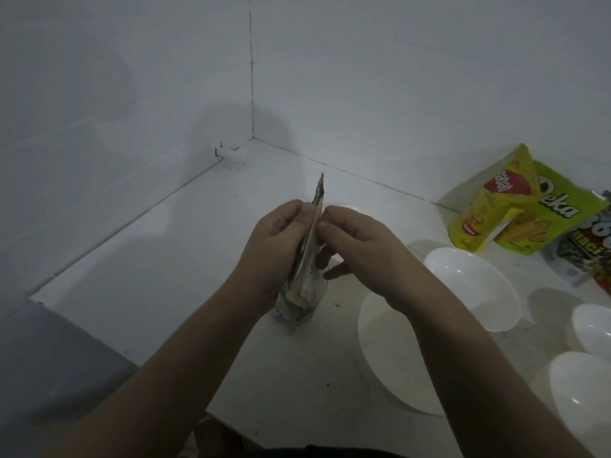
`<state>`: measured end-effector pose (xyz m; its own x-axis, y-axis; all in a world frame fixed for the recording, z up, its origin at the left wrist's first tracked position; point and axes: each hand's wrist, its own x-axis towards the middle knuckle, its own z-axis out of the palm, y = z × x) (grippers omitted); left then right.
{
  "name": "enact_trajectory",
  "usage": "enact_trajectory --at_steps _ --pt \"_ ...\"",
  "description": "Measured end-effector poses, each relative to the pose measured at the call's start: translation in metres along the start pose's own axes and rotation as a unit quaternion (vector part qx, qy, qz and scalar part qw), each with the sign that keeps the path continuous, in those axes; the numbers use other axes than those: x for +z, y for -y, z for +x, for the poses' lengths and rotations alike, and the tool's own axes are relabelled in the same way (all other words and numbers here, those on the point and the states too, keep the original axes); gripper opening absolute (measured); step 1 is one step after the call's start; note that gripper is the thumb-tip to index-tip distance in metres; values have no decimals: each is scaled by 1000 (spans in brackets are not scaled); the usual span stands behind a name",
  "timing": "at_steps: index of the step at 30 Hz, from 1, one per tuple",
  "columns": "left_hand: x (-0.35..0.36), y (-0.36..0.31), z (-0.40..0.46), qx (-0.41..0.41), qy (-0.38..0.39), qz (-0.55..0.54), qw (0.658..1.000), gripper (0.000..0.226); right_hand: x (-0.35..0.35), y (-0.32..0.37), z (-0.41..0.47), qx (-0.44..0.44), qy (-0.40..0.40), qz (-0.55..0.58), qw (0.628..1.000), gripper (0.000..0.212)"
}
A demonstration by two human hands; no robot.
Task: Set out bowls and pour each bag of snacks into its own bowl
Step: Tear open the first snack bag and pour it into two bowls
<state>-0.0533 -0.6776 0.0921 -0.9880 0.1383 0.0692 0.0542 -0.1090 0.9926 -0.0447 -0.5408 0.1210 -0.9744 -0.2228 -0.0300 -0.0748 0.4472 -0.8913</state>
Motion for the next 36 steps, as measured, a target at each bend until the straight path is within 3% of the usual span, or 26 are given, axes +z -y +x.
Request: enact_trajectory --at_steps 5,8,13,16,19,22,25,28,30,32,34,36 --pt "2 0 -1 -5 -4 -21 1000 32 6 1 -3 32 -34 80 996 35" --pt "5 2 -3 -17 19 -23 999 33 3 4 -3 37 -28 43 998 47" --pt "0 8 -4 -66 36 -100 992 29 -1 5 -6 25 -19 -2 1000 36" --pt "3 9 -5 -53 30 -86 994 28 0 5 -4 21 -46 -28 998 29" --pt "2 7 -1 -12 -24 -39 999 32 -6 0 -4 17 -119 -57 991 27" --pt "-16 1 6 89 -110 58 988 34 -21 -5 -9 5 -184 -87 979 28" --pt "-23 0 5 203 -154 141 957 35 -21 -5 -11 -12 -213 -84 973 24" --pt "-17 2 1 242 -164 130 948 36 -14 0 -11 -65 -222 -77 970 23" --pt "-16 5 2 219 -158 92 958 33 -15 4 -9 -85 -227 -74 967 22" --pt "-21 15 9 157 -178 125 963 25 -21 8 -8 -88 -234 -53 967 21" --pt "-30 30 20 14 -189 154 970 31 -27 11 -6 -81 -224 -27 971 21" --pt "-36 40 28 -172 -159 74 969 56 -31 15 -3 -83 -217 -13 973 21"
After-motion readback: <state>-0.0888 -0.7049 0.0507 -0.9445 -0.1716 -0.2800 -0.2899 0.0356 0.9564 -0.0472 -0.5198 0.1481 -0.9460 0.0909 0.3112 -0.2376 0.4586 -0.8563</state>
